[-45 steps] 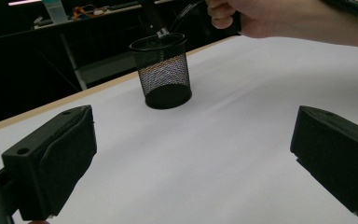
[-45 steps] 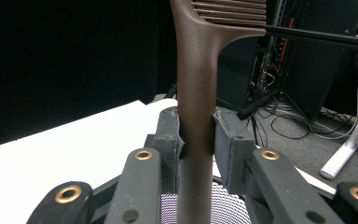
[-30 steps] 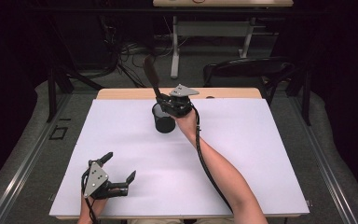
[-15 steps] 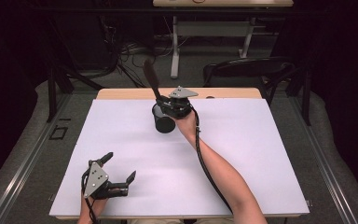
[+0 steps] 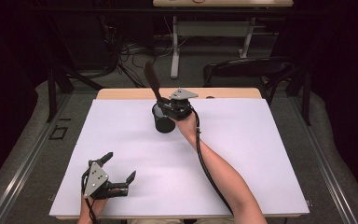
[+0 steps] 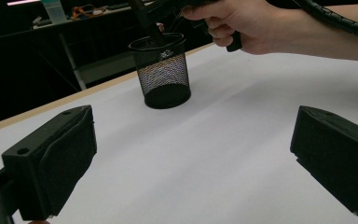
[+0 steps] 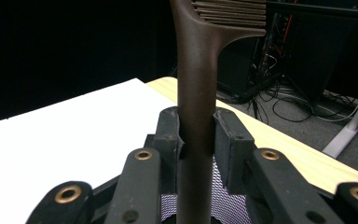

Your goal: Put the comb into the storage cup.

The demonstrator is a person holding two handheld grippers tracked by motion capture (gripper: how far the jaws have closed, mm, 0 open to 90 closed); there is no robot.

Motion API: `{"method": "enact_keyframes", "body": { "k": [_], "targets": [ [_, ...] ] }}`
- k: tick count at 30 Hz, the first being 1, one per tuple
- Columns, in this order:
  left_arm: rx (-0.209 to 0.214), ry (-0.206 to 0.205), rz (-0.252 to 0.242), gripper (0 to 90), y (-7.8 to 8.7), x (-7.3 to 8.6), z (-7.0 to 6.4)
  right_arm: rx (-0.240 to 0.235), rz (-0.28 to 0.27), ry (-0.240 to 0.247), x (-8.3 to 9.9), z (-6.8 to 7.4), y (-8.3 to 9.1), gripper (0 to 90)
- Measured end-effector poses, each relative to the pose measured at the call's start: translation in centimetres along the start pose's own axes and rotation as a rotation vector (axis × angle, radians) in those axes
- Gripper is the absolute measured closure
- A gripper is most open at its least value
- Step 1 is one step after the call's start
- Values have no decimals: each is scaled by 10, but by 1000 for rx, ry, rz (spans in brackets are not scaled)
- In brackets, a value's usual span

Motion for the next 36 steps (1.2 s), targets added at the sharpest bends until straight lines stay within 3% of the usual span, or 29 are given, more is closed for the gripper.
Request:
{"method": "enact_keyframes", "body": {
  "k": [36],
  "targets": [
    [-1,2,-3,3,0,0,0,-9,46,-6,14,-2,-2,726]
  ]
}}
Point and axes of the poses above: each handheld gripper's, and its own axes: y roughly backward along the jaws, x roughly out of its underside, z roughly to its left, the point moved 6 cm from there along -y, roughly forward along the jaws, and after that the axes turned 3 degrees about -x, right-handed, at the moved point
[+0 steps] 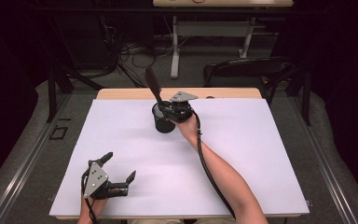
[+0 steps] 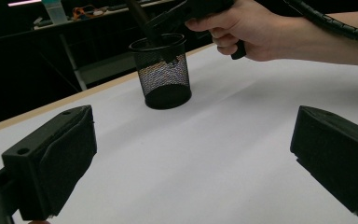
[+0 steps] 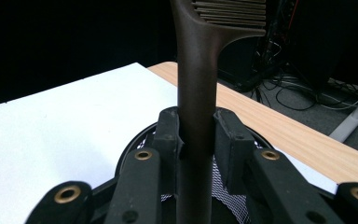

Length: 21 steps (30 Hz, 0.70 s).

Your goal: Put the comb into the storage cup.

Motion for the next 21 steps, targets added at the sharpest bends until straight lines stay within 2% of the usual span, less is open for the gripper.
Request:
{"method": "enact_keyframes", "body": {
  "k": [16,21],
  "targets": [
    [-1,0,-2,3,0,0,0,-5,22,20,4,5,0,718],
    [-3,-1,-3,3,1,0,1,-10,25,11,1,6,5,553]
  ]
}}
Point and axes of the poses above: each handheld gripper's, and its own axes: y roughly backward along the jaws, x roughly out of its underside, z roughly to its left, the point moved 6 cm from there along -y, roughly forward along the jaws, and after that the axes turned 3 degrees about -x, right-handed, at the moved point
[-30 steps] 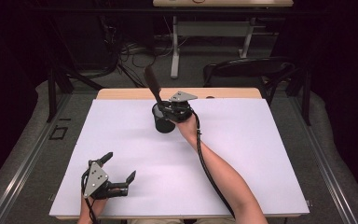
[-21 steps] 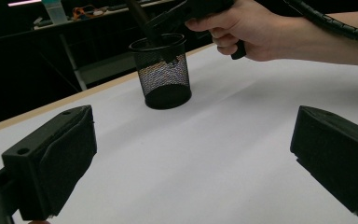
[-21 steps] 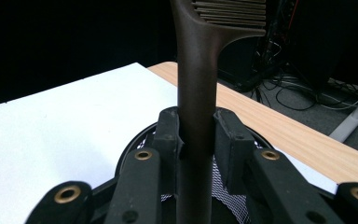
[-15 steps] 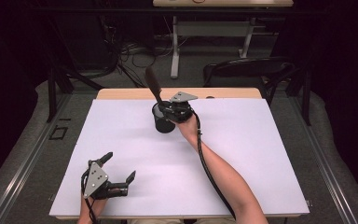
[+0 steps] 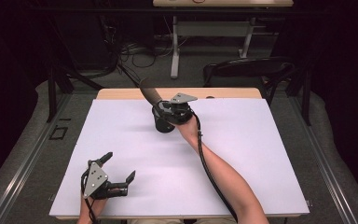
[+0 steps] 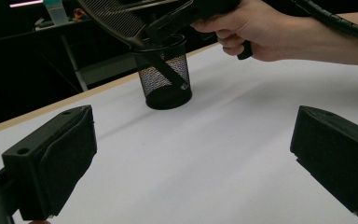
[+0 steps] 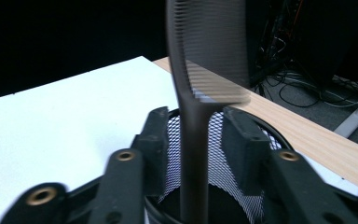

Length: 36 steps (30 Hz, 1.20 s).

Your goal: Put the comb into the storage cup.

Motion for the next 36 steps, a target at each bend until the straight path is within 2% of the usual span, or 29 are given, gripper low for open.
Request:
{"method": "enact_keyframes", "body": {
  "k": [5,12,14,22,26,36],
  "targets": [
    [2,-4,-1,3,0,0,-1,-15,13,-1,-3,2,9,427],
    [5,-3,2,3,-1,0,-1,-54,76,-8,-3,2,17,326],
    [4,-2,0,3,-1,0,-1,-69,83,-26,-3,2,21,306],
    [10,-7,3,3,-4,-1,-2,-108,107,-19,-4,6,34,201],
    [14,-9,5,3,-7,-2,-4,-127,126,-13,-5,10,41,168],
    [11,2,2,3,-5,-2,-3,-140,140,2,-6,12,61,126]
  ]
}}
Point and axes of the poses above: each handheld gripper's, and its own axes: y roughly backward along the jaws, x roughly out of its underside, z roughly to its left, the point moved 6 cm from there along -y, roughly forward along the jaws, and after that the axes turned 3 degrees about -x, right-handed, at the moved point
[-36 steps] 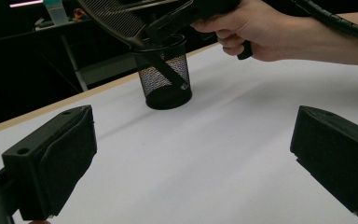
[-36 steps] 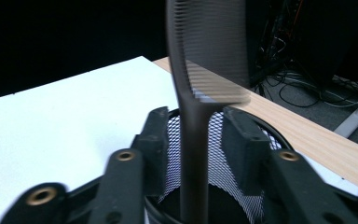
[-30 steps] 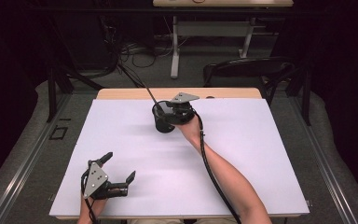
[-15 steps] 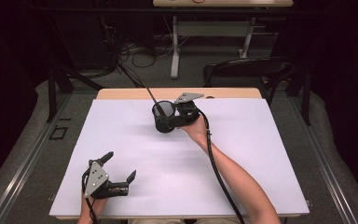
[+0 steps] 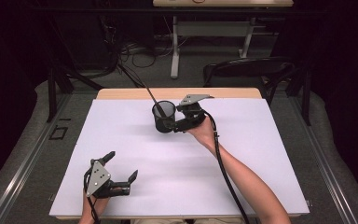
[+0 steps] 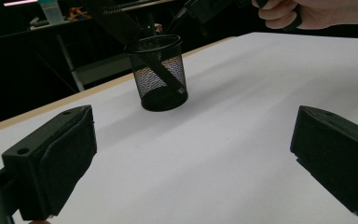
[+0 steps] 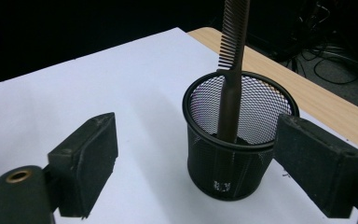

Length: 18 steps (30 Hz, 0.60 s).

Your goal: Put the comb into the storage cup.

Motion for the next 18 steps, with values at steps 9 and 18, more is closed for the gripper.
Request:
{"method": "enact_keyframes", "body": {
  "k": [9,18],
  "targets": [
    [9,-3,-1,3,-5,-2,-2,-18,46,-5,12,5,10,80],
    [16,-6,2,3,-7,0,-1,-25,65,1,23,8,22,49]
  ]
}}
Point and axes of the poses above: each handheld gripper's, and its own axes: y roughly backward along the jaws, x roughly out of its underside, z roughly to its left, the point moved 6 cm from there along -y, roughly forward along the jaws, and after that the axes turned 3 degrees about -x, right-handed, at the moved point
